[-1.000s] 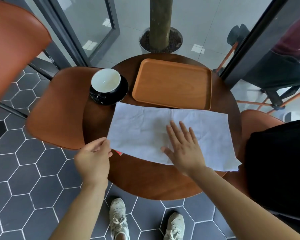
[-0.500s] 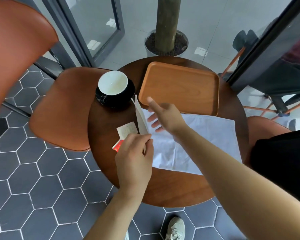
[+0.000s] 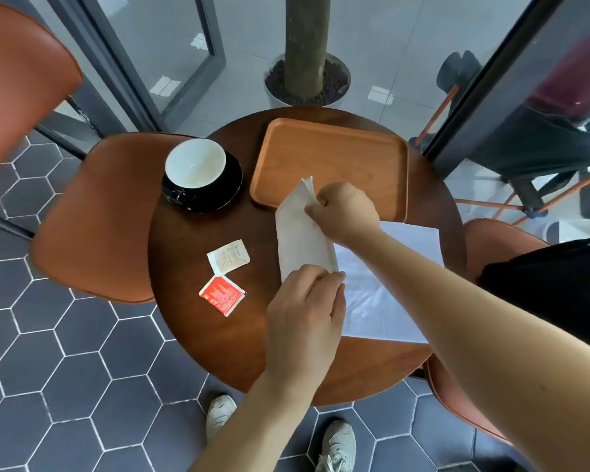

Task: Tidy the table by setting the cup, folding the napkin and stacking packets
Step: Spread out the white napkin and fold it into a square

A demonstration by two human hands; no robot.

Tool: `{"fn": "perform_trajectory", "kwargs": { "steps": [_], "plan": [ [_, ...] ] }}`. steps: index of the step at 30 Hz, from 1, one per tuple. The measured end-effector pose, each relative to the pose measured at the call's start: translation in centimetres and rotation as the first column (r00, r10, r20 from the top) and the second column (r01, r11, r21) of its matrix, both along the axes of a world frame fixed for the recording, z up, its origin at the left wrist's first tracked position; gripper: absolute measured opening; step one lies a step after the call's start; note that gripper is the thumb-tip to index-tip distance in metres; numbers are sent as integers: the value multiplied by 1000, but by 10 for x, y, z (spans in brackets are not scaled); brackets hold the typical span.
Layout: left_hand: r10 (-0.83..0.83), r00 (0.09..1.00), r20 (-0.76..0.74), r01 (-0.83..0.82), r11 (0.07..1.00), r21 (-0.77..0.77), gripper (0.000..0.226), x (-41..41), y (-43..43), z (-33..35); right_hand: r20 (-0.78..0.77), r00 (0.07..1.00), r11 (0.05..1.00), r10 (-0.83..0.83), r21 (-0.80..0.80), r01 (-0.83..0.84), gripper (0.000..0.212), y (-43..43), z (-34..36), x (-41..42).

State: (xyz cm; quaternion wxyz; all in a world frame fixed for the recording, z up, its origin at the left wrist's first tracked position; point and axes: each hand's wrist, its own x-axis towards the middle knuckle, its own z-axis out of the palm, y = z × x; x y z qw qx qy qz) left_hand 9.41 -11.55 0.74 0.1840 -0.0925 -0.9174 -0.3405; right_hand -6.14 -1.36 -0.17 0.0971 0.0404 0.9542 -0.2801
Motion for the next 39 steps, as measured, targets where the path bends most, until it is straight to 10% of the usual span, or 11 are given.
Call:
{"fn": "perform_trajectory", "kwargs": {
  "steps": [39],
  "plan": [
    [-336,942,-27,336,942,2,15,20,158,-37,64,895,850,-442,-290,441,21,191,-31,64]
  ]
}}
